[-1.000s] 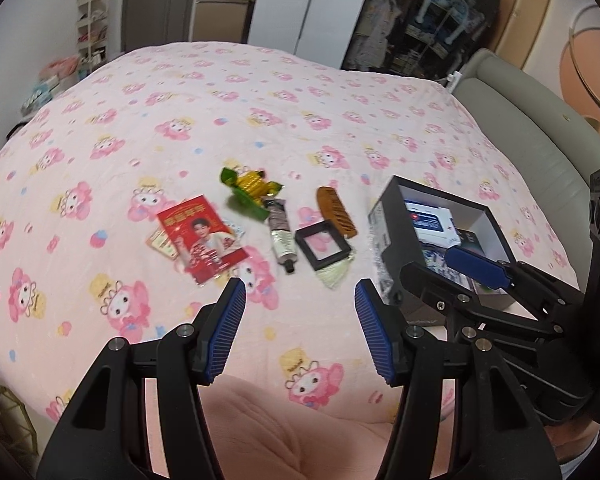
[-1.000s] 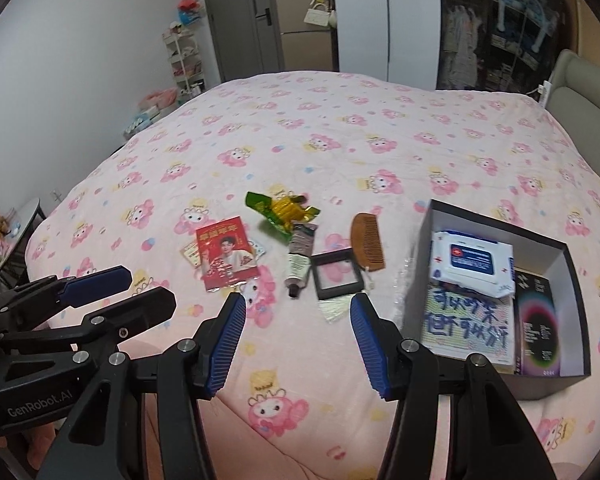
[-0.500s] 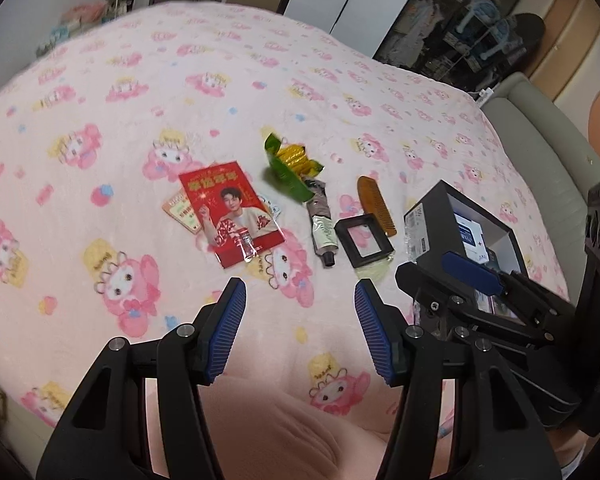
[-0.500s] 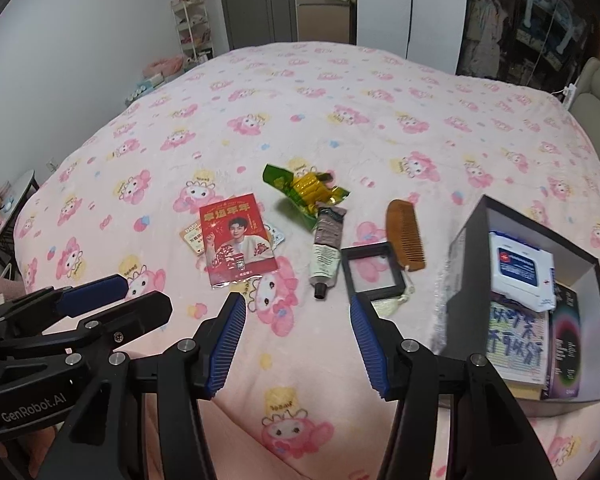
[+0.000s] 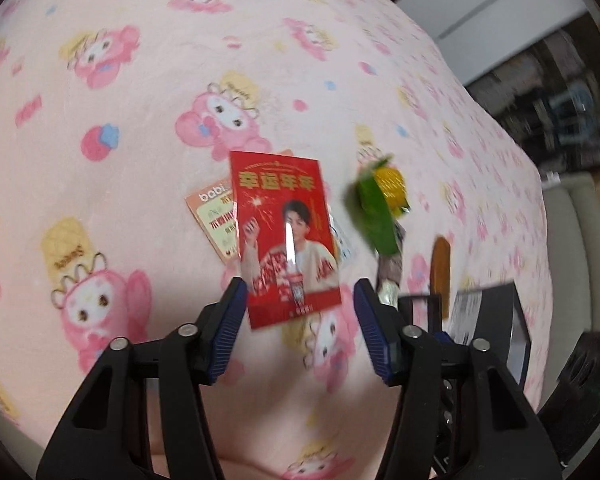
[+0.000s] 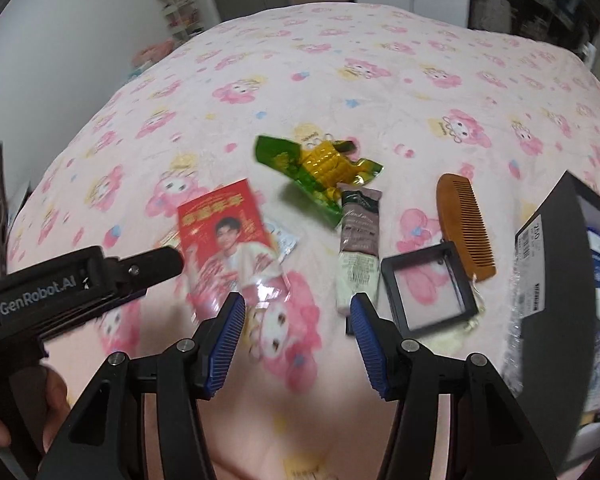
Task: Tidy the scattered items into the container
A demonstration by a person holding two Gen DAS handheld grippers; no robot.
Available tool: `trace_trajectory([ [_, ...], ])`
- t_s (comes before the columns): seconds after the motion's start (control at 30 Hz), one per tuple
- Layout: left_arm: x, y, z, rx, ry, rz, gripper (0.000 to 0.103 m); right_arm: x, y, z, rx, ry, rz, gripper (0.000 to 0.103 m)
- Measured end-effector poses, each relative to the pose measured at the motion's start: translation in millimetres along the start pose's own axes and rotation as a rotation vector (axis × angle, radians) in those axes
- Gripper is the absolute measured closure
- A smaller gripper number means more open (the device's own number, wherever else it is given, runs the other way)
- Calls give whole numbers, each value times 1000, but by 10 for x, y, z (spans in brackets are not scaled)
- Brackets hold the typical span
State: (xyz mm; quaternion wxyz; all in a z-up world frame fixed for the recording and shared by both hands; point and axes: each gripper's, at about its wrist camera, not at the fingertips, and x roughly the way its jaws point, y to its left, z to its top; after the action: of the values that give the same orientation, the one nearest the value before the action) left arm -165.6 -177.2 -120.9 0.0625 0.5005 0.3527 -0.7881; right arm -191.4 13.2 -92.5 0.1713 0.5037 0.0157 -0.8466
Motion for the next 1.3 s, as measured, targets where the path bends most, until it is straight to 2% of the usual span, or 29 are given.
trace_trajectory([
  [0.23, 304, 191, 135, -95, 38, 30, 54, 408, 63, 103, -33, 48, 2, 52],
  [0.4, 387, 182, 123, -94, 59, 42, 54, 635, 110, 130, -47, 79, 18, 52],
  [0.67, 496, 128, 84, -77, 100, 42, 55, 908, 158, 102, -52, 142, 115, 52],
  [0.73, 504, 85, 63, -56, 109, 38, 59, 900, 161, 91, -49, 145, 136, 52],
  [0.93, 473, -11, -7, -16, 128, 8, 61, 746, 136, 3, -46, 140, 143, 57],
  [1.23, 425, -376, -298, 103, 202, -92, 59, 287, -160, -154, 27, 102, 80, 57],
  [1.3, 364, -362, -311, 84, 154, -62, 60, 203, -268, -193, 53, 97, 77, 57],
])
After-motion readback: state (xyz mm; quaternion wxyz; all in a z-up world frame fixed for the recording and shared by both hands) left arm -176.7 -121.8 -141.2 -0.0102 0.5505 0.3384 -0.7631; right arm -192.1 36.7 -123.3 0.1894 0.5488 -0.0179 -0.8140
